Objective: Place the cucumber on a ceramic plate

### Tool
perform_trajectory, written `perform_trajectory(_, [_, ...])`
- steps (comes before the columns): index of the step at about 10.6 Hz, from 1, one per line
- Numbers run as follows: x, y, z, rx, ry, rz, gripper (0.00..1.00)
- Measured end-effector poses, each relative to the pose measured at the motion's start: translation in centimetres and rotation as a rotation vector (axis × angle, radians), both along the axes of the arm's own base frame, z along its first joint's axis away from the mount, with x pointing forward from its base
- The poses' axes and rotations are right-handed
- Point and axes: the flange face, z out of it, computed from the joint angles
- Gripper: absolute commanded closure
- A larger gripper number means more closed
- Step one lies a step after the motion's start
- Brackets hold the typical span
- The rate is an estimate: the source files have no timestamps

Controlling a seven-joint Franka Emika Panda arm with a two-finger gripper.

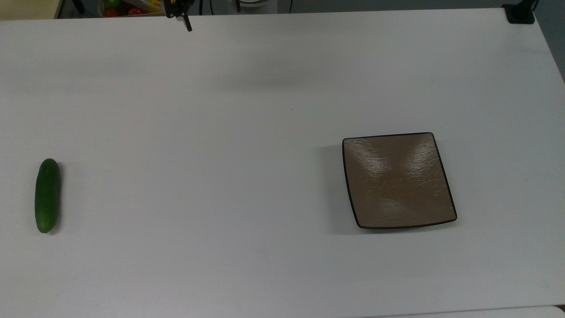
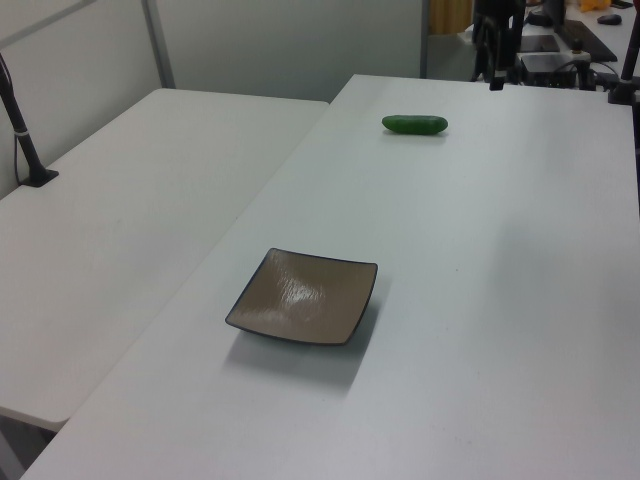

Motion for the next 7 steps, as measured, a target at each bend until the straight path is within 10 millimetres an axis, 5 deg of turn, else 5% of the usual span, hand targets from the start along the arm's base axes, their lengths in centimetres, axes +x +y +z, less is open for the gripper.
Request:
perform_trajectory(4, [0.3, -4.6, -0.6, -0.032, -0.003, -0.064, 0.0])
perform_trajectory(7, [2.4, -11.2, -0.8, -0.069, -0.144, -0.156, 0.0])
